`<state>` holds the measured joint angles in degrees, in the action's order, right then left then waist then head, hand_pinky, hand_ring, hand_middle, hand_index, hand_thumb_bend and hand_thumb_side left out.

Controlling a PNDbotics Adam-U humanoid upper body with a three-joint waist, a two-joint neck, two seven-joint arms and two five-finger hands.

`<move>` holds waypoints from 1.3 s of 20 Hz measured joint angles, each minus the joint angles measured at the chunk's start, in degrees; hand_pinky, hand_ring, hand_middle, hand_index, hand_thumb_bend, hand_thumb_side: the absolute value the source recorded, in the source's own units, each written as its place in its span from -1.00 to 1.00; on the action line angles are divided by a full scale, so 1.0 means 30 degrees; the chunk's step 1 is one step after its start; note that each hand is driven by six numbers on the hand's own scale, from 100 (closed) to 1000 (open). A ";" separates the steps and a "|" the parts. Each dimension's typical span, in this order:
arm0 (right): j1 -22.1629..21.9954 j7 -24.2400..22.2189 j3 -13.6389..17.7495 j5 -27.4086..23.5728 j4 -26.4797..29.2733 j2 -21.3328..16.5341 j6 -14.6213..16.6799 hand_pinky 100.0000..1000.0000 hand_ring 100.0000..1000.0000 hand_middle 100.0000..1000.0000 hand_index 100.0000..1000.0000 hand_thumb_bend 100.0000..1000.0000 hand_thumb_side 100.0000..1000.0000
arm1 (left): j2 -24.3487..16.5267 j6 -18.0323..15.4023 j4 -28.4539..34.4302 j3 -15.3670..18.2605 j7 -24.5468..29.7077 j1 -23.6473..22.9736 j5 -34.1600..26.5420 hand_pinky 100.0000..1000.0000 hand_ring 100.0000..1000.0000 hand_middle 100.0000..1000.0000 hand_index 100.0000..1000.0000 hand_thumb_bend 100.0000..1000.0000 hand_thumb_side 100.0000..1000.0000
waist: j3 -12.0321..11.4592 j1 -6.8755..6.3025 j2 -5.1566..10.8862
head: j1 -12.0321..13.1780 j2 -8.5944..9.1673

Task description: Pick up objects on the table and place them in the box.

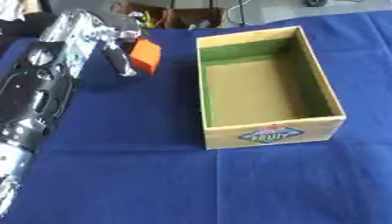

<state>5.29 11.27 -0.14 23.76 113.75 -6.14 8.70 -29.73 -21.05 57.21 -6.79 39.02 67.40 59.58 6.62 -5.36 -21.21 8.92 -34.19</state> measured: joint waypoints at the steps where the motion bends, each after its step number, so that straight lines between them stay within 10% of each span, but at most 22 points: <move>1: -0.0031 0.0006 0.0036 -0.0046 0.0000 -0.0001 -0.0004 0.58 0.91 0.40 0.90 -1.00 0.98 | -0.0002 0.0167 0.0317 0.0000 -0.0035 -0.0041 -0.0357 -0.66 -0.32 -0.48 -0.09 -1.00 -0.68 | -0.0002 0.0010 0.0047 | -0.0018 -0.0002; 16: -0.0092 0.0202 0.0164 -0.0514 0.0000 -0.0064 0.0036 0.58 0.91 0.40 0.90 -1.00 0.97 | 0.1183 0.1886 0.4777 -0.1007 -0.1056 0.0147 -0.3496 -0.71 -0.34 -0.50 -0.14 -1.00 -0.68 | 0.0044 0.0034 0.0472 | -0.0176 -0.0158; 26: 0.0034 0.0147 0.0155 -0.0707 0.0000 -0.0082 0.0170 0.58 0.92 0.39 0.90 -1.00 0.97 | 0.3873 0.2045 0.3269 -0.1910 -0.2660 0.1035 -0.2027 -0.72 -0.35 -0.50 -0.14 -1.00 -0.68 | 0.0540 -0.0222 0.0266 | 0.0142 -0.0314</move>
<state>5.39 11.71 0.32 21.63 113.75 -6.39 9.21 -18.11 -14.92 67.02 -12.52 31.03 70.51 53.50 8.24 -6.03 -20.41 9.35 -35.13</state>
